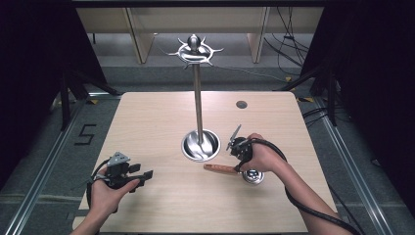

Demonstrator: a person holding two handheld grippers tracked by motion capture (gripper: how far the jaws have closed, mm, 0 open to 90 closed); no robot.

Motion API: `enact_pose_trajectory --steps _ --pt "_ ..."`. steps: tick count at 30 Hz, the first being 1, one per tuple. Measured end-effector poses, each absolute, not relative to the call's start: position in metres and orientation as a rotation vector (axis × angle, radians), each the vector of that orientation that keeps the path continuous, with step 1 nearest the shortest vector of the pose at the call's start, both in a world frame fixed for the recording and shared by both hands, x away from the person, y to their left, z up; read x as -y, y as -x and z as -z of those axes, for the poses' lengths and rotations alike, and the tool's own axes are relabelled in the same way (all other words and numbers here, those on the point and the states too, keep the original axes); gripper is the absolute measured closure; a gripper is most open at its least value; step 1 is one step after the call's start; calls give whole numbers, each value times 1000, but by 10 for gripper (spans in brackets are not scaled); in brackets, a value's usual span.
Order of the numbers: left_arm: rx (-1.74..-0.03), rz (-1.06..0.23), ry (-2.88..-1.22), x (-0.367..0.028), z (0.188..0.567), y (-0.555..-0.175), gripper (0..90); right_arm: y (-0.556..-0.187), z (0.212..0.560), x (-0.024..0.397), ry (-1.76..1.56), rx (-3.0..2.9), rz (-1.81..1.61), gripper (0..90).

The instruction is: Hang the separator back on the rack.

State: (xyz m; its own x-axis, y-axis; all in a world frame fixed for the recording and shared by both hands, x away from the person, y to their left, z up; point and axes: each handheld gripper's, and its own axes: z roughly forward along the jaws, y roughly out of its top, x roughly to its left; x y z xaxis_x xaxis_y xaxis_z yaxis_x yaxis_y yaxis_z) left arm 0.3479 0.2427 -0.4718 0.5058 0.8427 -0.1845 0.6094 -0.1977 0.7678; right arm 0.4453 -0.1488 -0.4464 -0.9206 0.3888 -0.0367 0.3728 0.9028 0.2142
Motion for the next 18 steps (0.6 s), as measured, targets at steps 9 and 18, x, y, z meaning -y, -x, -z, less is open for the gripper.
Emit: enact_pose_trajectory --steps 9,18 --pt "-1185 -352 -1929 -247 472 -347 376 -447 456 147 -463 -2996 -228 514" --pt "-1190 -335 -1953 -246 472 -348 376 -449 466 145 -395 -3029 -162 551"
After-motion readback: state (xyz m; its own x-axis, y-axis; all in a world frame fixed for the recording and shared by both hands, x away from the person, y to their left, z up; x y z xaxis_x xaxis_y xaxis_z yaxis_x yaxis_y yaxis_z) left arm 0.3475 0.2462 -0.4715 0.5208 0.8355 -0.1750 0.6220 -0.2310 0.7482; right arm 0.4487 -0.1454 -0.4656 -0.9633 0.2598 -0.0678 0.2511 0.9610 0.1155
